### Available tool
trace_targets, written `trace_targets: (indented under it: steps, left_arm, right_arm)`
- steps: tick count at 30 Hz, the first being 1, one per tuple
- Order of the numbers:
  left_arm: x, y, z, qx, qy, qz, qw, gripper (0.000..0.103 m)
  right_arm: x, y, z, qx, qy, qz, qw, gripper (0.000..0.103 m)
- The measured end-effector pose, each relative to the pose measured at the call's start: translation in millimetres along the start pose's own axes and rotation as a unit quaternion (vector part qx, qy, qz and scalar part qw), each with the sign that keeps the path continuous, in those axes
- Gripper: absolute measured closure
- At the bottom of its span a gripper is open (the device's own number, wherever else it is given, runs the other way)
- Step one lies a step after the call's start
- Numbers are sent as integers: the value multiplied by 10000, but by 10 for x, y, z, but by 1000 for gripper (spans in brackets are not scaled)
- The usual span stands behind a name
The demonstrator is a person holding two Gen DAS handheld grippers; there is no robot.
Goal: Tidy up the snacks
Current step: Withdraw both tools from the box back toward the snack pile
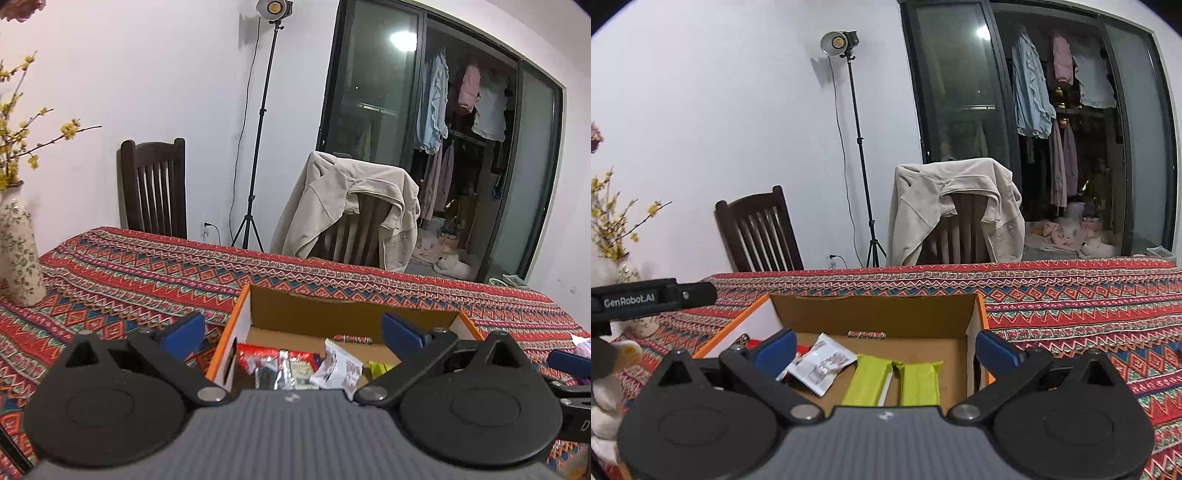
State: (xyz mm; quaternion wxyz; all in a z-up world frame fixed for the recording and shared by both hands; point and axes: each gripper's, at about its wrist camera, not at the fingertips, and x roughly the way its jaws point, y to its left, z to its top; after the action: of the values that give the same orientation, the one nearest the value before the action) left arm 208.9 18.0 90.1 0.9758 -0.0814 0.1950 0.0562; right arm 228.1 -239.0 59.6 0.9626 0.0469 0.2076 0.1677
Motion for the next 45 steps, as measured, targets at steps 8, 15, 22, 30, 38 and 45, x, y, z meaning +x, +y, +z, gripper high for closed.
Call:
trace_targets:
  steps: [8, 15, 22, 30, 38, 45]
  left_arm:
    - [-392, 122, -213, 90, 84, -56, 9999, 0]
    - [-638, 263, -518, 141, 218, -94, 9996, 0]
    - [-799, 430, -773, 30, 316, -83, 9995, 0]
    - [-958, 577, -1045, -57, 425, -36, 9991, 0]
    - [-1024, 694, -1199, -140, 586, 105, 9981, 0]
    - [-999, 760, -1231, -220, 695, 138, 9972, 0]
  right_arm:
    - [-392, 115, -226, -166, 113, 21, 9998, 0]
    - [-614, 208, -513, -238, 303, 33, 9993, 0]
    - [-774, 251, -775, -270, 469, 3, 9985, 0]
    - [-968, 273, -1007, -340, 569, -156, 9977, 0]
    - [-1022, 227, -1231, -397, 938, -219, 9946, 0]
    - [-977, 241, -1290, -323, 1061, -205, 9936, 0]
